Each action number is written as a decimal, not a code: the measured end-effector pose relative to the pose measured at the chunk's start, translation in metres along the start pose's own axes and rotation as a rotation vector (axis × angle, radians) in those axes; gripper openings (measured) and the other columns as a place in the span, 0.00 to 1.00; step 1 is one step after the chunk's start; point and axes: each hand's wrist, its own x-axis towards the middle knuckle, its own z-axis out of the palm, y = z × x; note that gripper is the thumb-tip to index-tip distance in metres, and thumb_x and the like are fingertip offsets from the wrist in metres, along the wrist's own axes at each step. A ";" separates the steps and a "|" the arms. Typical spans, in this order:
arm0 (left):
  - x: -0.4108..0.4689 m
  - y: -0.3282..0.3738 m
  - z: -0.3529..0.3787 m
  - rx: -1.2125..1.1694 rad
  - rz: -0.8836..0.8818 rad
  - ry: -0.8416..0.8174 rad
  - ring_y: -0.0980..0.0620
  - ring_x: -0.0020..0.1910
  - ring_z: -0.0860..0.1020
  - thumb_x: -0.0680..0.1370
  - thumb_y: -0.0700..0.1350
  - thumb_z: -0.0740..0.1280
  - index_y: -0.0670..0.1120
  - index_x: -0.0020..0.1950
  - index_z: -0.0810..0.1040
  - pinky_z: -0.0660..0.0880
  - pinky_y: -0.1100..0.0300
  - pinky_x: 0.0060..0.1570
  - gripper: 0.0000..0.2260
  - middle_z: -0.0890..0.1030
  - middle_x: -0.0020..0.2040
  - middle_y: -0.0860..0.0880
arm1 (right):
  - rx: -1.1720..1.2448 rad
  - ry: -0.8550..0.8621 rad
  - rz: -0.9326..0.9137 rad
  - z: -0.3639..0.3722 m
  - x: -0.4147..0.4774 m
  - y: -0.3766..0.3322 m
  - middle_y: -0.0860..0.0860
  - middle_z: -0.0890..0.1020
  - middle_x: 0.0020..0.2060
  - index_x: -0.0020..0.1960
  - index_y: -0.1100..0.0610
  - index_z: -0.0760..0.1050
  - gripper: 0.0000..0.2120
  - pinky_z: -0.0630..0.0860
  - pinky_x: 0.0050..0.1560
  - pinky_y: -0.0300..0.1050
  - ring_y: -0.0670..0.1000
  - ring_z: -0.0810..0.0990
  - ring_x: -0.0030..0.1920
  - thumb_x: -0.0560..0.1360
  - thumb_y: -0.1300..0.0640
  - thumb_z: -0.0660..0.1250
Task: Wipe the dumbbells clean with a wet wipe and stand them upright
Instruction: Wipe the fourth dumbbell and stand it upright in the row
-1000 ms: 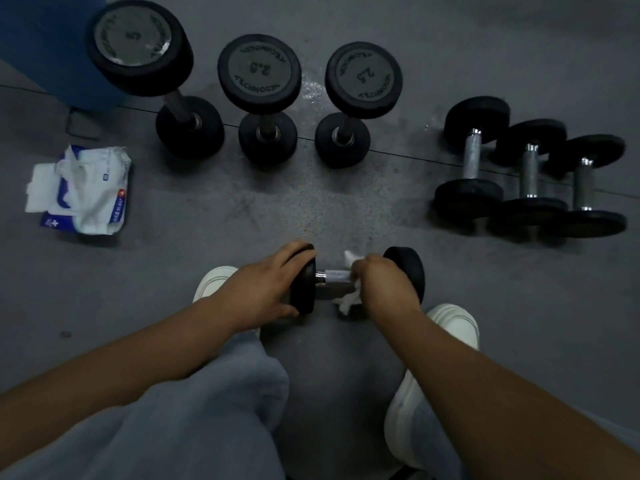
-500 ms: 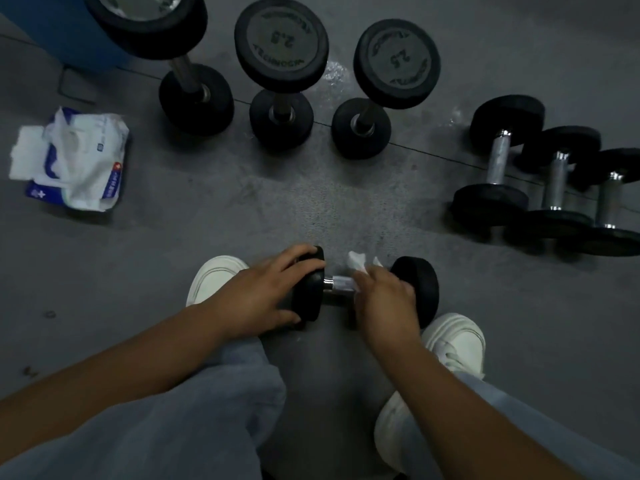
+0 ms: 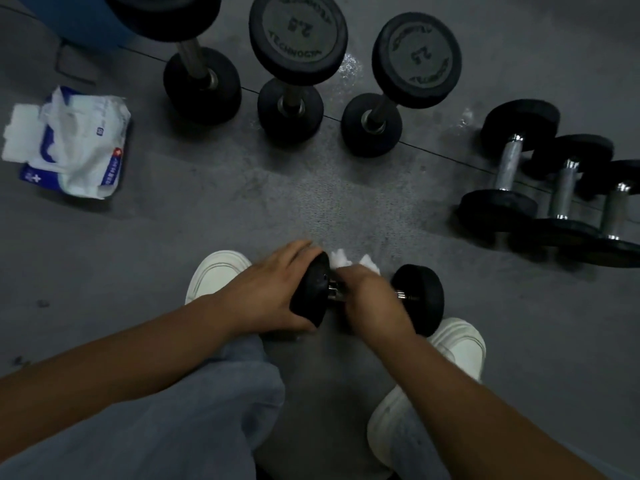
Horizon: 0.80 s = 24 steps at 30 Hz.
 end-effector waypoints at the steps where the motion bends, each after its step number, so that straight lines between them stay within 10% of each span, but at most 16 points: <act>1: -0.002 0.001 -0.001 0.002 -0.010 -0.037 0.49 0.74 0.63 0.66 0.64 0.76 0.51 0.80 0.46 0.67 0.55 0.69 0.54 0.46 0.80 0.52 | -0.010 0.014 0.075 -0.007 -0.001 0.011 0.52 0.76 0.63 0.66 0.54 0.74 0.18 0.70 0.66 0.52 0.57 0.75 0.63 0.78 0.51 0.62; 6: -0.005 0.006 -0.002 0.080 0.060 0.007 0.50 0.69 0.66 0.64 0.66 0.75 0.50 0.78 0.54 0.71 0.56 0.64 0.51 0.56 0.74 0.53 | -0.108 -0.026 -0.138 0.000 -0.019 0.012 0.55 0.73 0.65 0.70 0.54 0.70 0.23 0.63 0.70 0.48 0.58 0.67 0.70 0.76 0.65 0.59; 9: -0.008 0.004 0.006 0.093 0.081 -0.008 0.50 0.68 0.66 0.62 0.67 0.75 0.52 0.78 0.55 0.72 0.56 0.62 0.51 0.57 0.72 0.53 | 0.130 0.019 -0.065 -0.009 -0.019 0.011 0.52 0.75 0.57 0.64 0.56 0.76 0.18 0.66 0.54 0.33 0.52 0.76 0.58 0.76 0.65 0.62; 17: -0.005 -0.004 0.008 0.011 0.081 -0.008 0.52 0.67 0.67 0.62 0.66 0.77 0.53 0.78 0.56 0.70 0.62 0.61 0.51 0.57 0.72 0.54 | -0.257 -0.164 0.078 0.001 -0.020 0.027 0.56 0.71 0.63 0.69 0.53 0.64 0.21 0.74 0.56 0.50 0.57 0.71 0.62 0.77 0.60 0.61; 24: 0.021 -0.016 -0.014 -0.066 0.049 -0.120 0.55 0.69 0.64 0.61 0.70 0.75 0.56 0.77 0.58 0.69 0.55 0.67 0.50 0.59 0.72 0.58 | 0.056 -0.218 -0.039 -0.027 -0.004 0.034 0.50 0.77 0.65 0.71 0.54 0.72 0.19 0.64 0.60 0.32 0.51 0.76 0.63 0.80 0.62 0.61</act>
